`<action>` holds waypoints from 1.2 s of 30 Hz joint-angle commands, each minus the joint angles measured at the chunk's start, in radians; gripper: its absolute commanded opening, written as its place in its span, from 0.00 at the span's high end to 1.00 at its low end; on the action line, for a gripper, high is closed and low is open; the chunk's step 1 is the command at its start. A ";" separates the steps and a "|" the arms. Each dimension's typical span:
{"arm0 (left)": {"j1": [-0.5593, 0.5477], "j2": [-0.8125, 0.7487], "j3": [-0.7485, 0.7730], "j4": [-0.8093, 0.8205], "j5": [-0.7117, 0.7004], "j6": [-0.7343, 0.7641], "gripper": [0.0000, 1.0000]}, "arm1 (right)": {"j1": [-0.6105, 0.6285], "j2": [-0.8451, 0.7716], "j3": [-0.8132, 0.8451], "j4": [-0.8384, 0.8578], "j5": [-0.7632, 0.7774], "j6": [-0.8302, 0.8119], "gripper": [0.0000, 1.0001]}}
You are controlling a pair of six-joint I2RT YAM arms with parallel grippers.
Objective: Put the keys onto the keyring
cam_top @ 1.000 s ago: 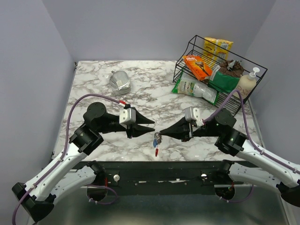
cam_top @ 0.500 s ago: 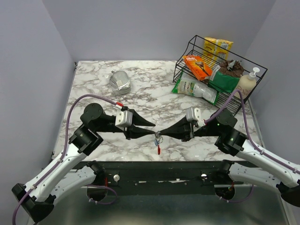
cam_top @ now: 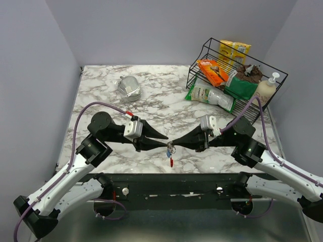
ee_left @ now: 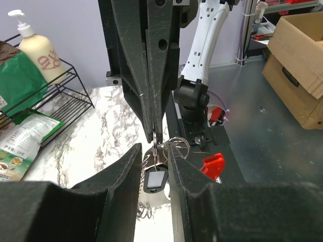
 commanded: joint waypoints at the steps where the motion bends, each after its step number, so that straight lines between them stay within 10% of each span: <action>1: -0.007 0.009 -0.002 0.001 -0.024 0.007 0.64 | -0.003 -0.007 0.023 0.055 0.005 0.001 1.00; 9: -0.020 0.038 -0.008 0.032 -0.048 -0.008 0.66 | -0.005 -0.008 0.029 0.055 -0.001 0.005 1.00; 20: -0.032 0.070 0.012 0.024 -0.053 -0.002 1.00 | -0.005 -0.021 0.024 0.052 0.015 0.007 1.00; 25: -0.036 0.069 0.050 -0.080 -0.132 0.038 1.00 | -0.005 -0.015 0.024 0.046 0.060 0.009 0.99; 36: -0.059 0.151 0.249 -0.482 -0.306 0.254 1.00 | -0.003 -0.030 0.049 -0.069 0.251 -0.014 0.20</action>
